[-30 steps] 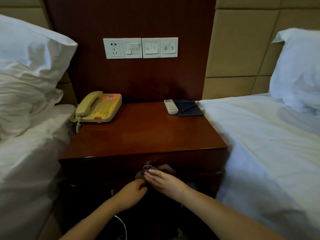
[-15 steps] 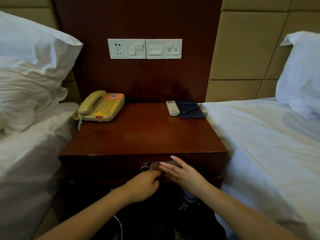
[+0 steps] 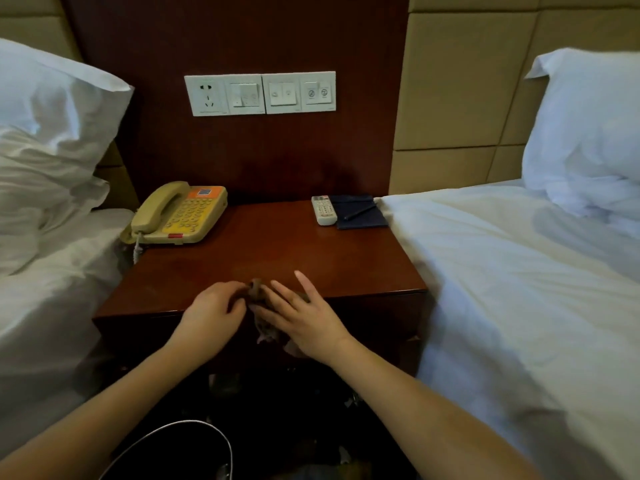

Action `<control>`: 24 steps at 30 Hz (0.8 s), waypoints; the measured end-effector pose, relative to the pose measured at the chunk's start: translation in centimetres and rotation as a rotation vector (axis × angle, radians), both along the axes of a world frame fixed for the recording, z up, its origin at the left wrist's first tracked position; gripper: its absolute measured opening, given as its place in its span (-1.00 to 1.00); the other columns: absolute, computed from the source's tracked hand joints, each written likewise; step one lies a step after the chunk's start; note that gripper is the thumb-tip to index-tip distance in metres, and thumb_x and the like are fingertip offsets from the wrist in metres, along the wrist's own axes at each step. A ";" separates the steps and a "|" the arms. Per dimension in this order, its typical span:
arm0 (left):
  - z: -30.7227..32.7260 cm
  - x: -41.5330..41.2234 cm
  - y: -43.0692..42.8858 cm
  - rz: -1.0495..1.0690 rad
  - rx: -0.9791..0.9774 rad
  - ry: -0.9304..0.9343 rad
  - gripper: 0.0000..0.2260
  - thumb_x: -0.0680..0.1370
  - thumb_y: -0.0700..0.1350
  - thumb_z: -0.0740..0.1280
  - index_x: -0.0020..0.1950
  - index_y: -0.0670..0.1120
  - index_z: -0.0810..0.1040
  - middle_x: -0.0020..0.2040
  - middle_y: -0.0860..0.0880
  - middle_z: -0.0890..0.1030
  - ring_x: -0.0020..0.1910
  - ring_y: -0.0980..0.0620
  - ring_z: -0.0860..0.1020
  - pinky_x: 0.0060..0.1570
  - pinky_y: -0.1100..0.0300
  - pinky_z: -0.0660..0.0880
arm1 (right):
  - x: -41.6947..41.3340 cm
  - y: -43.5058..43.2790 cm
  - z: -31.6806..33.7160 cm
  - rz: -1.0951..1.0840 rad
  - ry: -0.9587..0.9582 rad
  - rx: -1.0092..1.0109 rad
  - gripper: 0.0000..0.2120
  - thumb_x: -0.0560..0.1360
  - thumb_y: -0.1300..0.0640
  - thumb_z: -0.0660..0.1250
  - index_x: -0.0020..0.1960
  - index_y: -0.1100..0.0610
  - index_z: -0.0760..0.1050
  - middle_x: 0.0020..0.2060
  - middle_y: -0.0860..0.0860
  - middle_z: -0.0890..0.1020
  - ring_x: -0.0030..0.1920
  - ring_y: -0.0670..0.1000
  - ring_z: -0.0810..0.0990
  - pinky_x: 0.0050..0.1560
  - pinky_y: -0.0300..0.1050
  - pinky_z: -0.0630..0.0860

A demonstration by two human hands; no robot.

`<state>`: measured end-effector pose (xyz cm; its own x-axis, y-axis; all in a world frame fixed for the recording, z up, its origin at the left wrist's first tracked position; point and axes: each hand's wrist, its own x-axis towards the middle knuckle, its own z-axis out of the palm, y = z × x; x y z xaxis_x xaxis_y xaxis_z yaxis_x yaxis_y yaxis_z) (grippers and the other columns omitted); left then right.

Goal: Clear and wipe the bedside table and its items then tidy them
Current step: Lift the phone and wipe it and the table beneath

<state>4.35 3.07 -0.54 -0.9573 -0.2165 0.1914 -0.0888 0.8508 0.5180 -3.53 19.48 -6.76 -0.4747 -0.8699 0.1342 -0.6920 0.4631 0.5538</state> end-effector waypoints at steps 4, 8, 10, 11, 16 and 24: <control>0.3 -0.2 -0.4 0.052 0.088 0.010 -0.70 0.60 -0.19 0.18 0.33 -0.11 0.44 0.25 -0.10 0.48 -0.08 0.08 0.53 -0.13 0.31 0.45 | -0.1 0.8 1.1 -0.098 -0.002 -0.055 -0.36 0.61 0.02 0.08 0.55 0.09 -0.19 0.54 0.16 -0.01 0.54 0.15 -0.13 0.28 0.30 -0.46; 0.3 -0.8 -0.8 0.072 0.119 0.002 -0.71 0.61 -0.15 0.16 0.33 -0.08 0.45 0.28 -0.08 0.47 -0.32 0.11 0.49 -0.40 0.33 0.36 | -2.4 7.2 2.2 -0.379 -0.076 -0.166 -0.20 0.46 -0.24 0.26 0.52 0.15 0.08 0.47 0.18 0.26 0.53 0.18 0.01 0.29 0.39 -0.44; 0.4 -1.4 -0.3 0.064 0.107 0.033 -0.72 0.61 -0.14 0.16 0.31 -0.07 0.46 0.27 -0.08 0.49 -0.27 0.11 0.50 -0.28 0.29 0.42 | -3.4 10.4 3.2 -0.507 -0.096 -0.092 -0.16 0.43 -0.32 0.24 0.51 0.15 0.09 0.47 0.18 0.25 0.53 0.19 -0.01 0.34 0.40 -0.35; 0.4 -1.7 -0.2 0.060 0.094 0.049 -0.71 0.61 -0.14 0.15 0.31 -0.07 0.46 0.29 -0.08 0.48 -0.19 0.11 0.50 -0.15 0.26 0.44 | -3.8 11.3 3.7 -0.550 -0.095 -0.056 -0.16 0.43 -0.34 0.22 0.51 0.14 0.08 0.48 0.18 0.21 0.53 0.19 -0.02 0.36 0.41 -0.31; -0.2 -2.6 -0.9 0.043 -0.064 -0.011 -0.68 0.60 -0.11 0.17 0.35 -0.09 0.44 0.32 -0.06 0.48 0.24 -0.02 0.47 0.25 0.09 0.38 | -3.3 8.8 3.0 -0.476 -0.152 -0.109 -0.16 0.47 -0.31 0.21 0.53 0.18 0.05 0.54 0.17 0.01 0.54 0.14 -0.10 0.39 0.38 -0.25; -0.9 -2.5 -2.9 -0.060 -0.318 -0.136 -0.65 0.61 -0.06 0.17 0.39 -0.02 0.41 0.41 0.05 0.40 0.36 0.07 0.39 0.30 0.20 0.31 | -2.5 -1.8 2.6 -0.239 -0.358 -0.318 -0.23 0.51 -0.25 0.20 0.50 0.22 0.10 0.53 0.19 0.06 0.52 0.16 0.06 0.46 0.22 -0.19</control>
